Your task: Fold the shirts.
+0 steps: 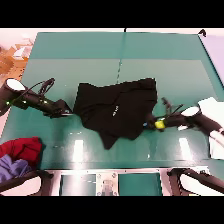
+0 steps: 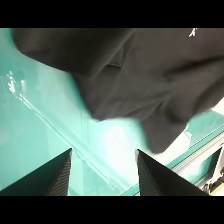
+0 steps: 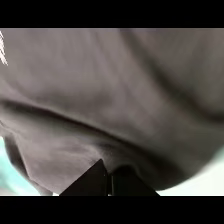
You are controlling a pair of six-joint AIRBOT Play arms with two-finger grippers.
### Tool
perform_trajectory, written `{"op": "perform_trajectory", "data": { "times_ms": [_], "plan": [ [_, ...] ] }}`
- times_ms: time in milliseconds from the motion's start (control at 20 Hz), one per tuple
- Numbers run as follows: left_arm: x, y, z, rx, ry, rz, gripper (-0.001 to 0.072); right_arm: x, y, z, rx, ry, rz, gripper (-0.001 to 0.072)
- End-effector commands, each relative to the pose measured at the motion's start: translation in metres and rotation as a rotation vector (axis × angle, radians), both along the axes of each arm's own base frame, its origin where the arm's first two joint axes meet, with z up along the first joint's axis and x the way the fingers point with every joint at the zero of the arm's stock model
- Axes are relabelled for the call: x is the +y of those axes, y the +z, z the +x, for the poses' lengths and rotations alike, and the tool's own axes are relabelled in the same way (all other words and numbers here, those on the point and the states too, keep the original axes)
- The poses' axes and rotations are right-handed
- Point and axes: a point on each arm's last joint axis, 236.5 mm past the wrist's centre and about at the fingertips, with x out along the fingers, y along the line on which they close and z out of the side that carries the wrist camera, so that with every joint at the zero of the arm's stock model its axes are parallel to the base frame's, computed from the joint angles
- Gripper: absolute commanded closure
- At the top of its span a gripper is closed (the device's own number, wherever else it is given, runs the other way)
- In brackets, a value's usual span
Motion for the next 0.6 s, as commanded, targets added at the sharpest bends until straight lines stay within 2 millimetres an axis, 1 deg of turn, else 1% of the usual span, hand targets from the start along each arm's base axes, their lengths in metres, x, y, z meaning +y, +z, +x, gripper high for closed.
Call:
{"op": "perform_trajectory", "data": {
  "times_ms": [0,50,100,150,250,350,400,450,550],
  "plan": [
    [0.0,0.0,0.004,-0.014,0.009,0.0,0.0247,-0.104,0.019,0.031,-0.019,-0.125,-0.157,0.0699],
    [-0.001,0.0,0.005,-0.017,0.011,0.001,0.0247,-0.123,0.023,0.037,-0.03,-0.184,-0.161,0.0699],
    [-0.005,-0.001,0.004,-0.019,0.006,0.001,0.0247,-0.135,0.023,0.038,-0.033,-0.214,-0.162,0.0699],
    [-0.013,-0.006,0.001,-0.016,-0.007,0.001,0.0247,-0.136,0.021,0.036,-0.03,-0.208,-0.165,0.0699],
    [-0.037,-0.025,-0.014,0.001,-0.042,0.017,0.0246,-0.13,0.015,0.034,-0.02,-0.175,-0.164,0.0699],
    [-0.067,-0.045,-0.032,-0.006,-0.087,0.027,0.0246,-0.121,0.01,0.034,-0.012,-0.143,-0.161,0.0698],
    [-0.081,-0.052,-0.036,-0.024,-0.096,0.03,0.0246,-0.116,0.008,0.033,-0.005,-0.128,-0.158,0.0699],
    [-0.096,-0.057,-0.037,-0.056,-0.097,0.03,0.0247,-0.111,0.006,0.032,-0.002,-0.113,-0.157,0.0699],
    [-0.119,-0.06,-0.032,-0.132,-0.092,0.042,0.0246,-0.105,0.005,0.032,-0.002,-0.092,-0.158,0.0698]
  ]
}}
